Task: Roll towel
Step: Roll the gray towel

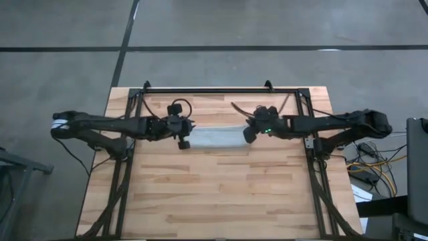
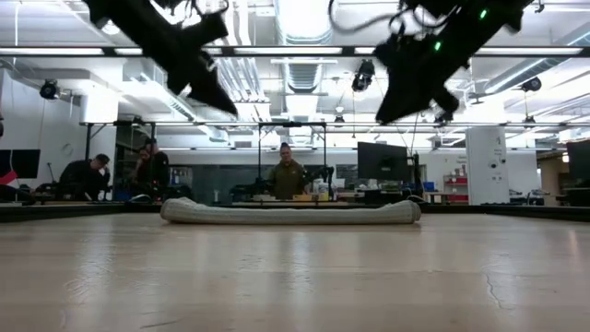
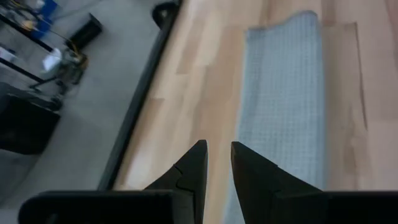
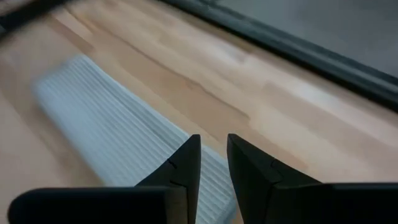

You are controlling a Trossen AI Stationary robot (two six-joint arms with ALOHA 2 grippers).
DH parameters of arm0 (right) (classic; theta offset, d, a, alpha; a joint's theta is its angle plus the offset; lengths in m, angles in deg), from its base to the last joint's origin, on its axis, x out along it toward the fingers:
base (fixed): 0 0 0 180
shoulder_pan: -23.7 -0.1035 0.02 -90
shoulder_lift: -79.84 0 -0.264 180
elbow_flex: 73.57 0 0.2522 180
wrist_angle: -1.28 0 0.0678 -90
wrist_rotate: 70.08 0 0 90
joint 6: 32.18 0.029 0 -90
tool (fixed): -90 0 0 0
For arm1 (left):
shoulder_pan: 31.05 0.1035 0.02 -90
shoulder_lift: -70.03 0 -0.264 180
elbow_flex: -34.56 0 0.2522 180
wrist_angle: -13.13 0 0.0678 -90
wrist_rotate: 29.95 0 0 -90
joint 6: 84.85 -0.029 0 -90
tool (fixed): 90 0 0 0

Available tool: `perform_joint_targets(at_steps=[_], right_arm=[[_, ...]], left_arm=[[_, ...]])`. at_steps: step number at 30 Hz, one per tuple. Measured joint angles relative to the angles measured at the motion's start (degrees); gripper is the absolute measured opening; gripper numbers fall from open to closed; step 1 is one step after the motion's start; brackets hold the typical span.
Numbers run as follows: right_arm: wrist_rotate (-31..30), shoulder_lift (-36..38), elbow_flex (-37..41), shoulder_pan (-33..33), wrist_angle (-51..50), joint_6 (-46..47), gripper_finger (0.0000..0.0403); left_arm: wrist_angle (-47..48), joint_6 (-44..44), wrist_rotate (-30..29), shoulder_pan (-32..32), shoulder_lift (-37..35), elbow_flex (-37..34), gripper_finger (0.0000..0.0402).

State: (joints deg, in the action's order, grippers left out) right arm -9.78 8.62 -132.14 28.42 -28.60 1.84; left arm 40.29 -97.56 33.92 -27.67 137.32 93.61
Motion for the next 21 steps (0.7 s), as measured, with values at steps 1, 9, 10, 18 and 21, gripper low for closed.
perform_joint_targets(at_steps=[1, 9, 10, 18, 21], right_arm=[[0.0, 1.7, 0.0, -0.3, -0.1, -0.3, 0.0077], [1.8, 12.9, 0.0, -3.2, -0.3, -0.3, 0.0071], [3.2, 13.9, 0.0, -3.6, -0.4, -0.4, 0.0070], [10.3, 15.9, 0.0, -6.7, -0.5, -7.9, 0.0070], [10.3, 14.7, 0.0, -7.4, -0.7, -9.3, 0.0069]], left_arm=[[1.1, -0.7, -0.5, 0.0, -0.2, 1.1, 0.0078], [9.0, -0.3, -1.3, -1.6, -1.0, 5.3, 0.0068], [9.9, -0.4, -1.3, -2.1, -1.0, 5.3, 0.0065], [20.7, -4.8, -1.2, -7.5, -0.9, 5.0, 0.0049], [21.2, -4.8, -1.2, -9.3, -0.8, 4.4, 0.0048]])
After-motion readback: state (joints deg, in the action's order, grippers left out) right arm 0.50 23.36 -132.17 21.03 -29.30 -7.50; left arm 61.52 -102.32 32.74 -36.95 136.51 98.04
